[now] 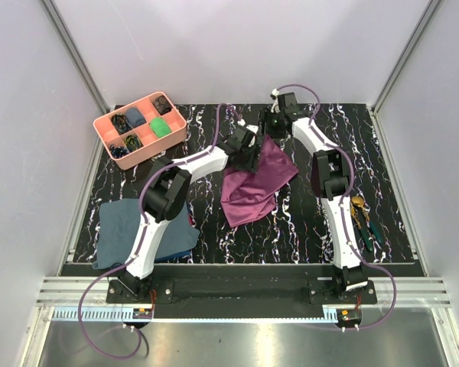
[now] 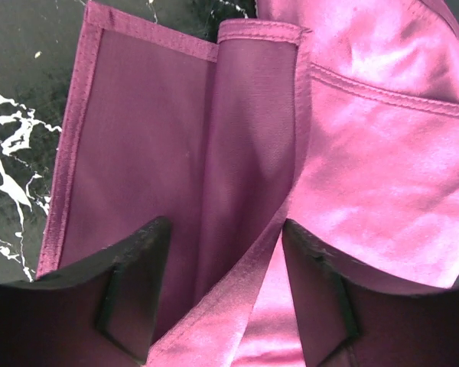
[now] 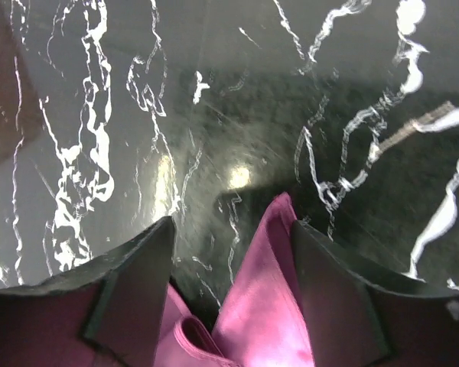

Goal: Fold the napkin into a case and place the utensils inside
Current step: Pick up the crumpled napkin from the center of the board.

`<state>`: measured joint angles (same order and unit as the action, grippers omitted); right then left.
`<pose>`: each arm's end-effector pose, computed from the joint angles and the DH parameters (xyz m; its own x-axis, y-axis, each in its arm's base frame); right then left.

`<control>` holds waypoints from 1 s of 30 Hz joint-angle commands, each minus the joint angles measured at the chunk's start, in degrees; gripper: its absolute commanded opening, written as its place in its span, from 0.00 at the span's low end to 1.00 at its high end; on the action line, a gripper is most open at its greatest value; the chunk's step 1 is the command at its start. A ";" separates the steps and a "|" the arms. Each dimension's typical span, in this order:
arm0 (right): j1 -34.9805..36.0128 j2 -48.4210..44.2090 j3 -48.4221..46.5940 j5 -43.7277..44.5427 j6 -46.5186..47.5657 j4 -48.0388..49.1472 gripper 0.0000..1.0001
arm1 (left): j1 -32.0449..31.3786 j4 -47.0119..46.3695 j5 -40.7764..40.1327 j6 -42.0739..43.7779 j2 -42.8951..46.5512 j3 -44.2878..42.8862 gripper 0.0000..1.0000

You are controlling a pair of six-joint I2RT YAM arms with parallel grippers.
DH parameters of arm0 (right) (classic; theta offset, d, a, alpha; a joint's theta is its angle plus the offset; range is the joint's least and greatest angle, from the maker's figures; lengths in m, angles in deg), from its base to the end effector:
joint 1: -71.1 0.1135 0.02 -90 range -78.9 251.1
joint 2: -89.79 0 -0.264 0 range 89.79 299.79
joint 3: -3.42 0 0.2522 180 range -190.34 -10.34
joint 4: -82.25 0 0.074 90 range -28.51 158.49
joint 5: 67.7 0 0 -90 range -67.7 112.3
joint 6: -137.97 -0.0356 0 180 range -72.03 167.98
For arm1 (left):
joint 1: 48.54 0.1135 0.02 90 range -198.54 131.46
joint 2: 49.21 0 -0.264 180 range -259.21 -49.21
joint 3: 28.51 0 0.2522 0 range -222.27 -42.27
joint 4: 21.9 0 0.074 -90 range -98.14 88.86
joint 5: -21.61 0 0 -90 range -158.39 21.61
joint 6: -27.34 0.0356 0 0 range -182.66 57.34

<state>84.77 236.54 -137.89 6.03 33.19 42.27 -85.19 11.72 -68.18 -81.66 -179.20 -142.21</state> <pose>0.5493 0.1439 0.1573 -0.7758 0.0633 -0.6278 -0.2276 0.8999 0.3720 0.4029 -0.3000 0.1612 -0.7753 0.1710 -0.6080 0.3664 0.9059 -0.2123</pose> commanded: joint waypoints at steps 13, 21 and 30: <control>0.74 -3.75 -9.83 8.80 3.36 -12.19 0.00 | 0.78 2.82 1.99 2.04 7.55 -3.16 0.00; -0.40 -28.61 7.18 16.01 4.07 -13.07 0.00 | 3.24 -0.07 7.07 -0.15 30.30 5.27 0.00; -1.02 -67.28 40.49 19.27 -0.32 -4.02 0.00 | 3.68 -15.10 20.33 0.64 59.83 25.12 0.00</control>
<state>83.70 181.77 -108.40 22.81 35.70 34.68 -81.27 6.06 -58.21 -81.27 -128.54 -124.68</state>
